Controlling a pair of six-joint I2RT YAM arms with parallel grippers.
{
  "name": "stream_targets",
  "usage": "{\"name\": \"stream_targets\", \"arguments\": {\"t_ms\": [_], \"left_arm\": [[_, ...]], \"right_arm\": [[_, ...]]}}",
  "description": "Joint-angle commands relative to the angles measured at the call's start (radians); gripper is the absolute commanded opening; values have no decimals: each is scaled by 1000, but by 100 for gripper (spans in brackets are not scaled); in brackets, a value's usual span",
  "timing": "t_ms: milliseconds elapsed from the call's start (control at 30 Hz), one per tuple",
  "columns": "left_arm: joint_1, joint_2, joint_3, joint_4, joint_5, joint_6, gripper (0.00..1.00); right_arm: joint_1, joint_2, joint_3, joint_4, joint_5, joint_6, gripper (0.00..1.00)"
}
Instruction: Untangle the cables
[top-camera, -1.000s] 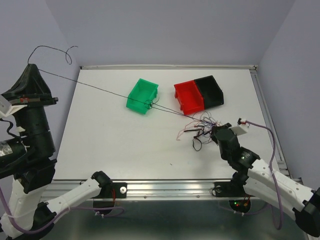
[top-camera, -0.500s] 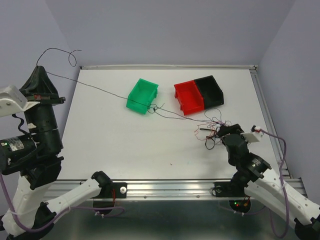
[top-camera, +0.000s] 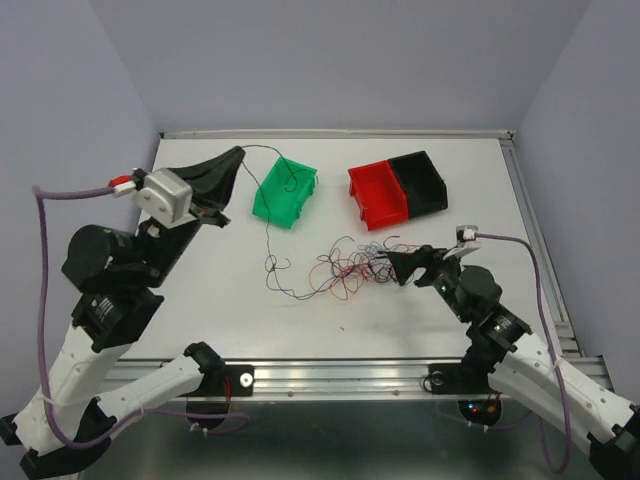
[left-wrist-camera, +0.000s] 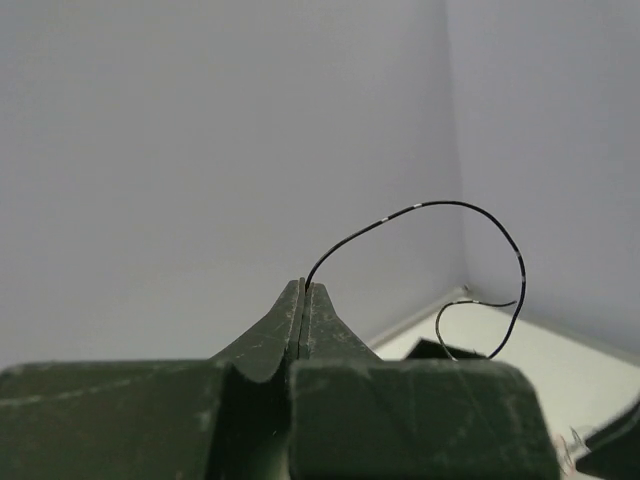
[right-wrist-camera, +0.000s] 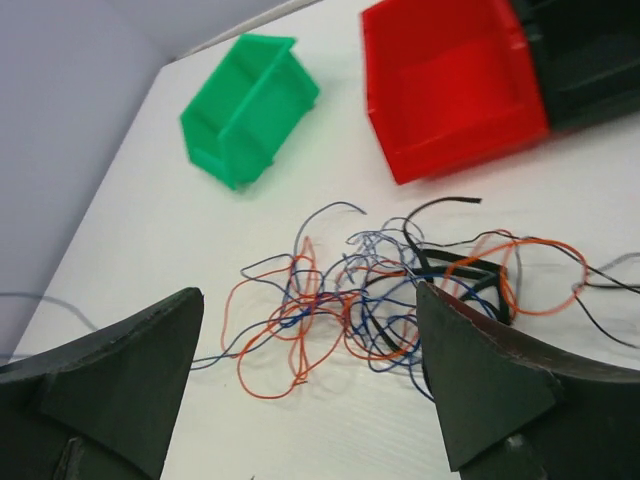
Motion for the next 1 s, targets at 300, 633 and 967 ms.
{"name": "stream_targets", "arguments": {"t_ms": [300, 633, 967], "left_arm": [[6, 41, 41, -42, 295, -99, 0], [6, 32, 72, -39, 234, -103, 0], [6, 24, 106, -39, 107, -111, 0]], "right_arm": [[23, 490, 133, 505, -633, -235, 92], [107, 665, 174, 629, -639, -290, 91], [290, 783, 242, 689, -604, -366, 88]]}}
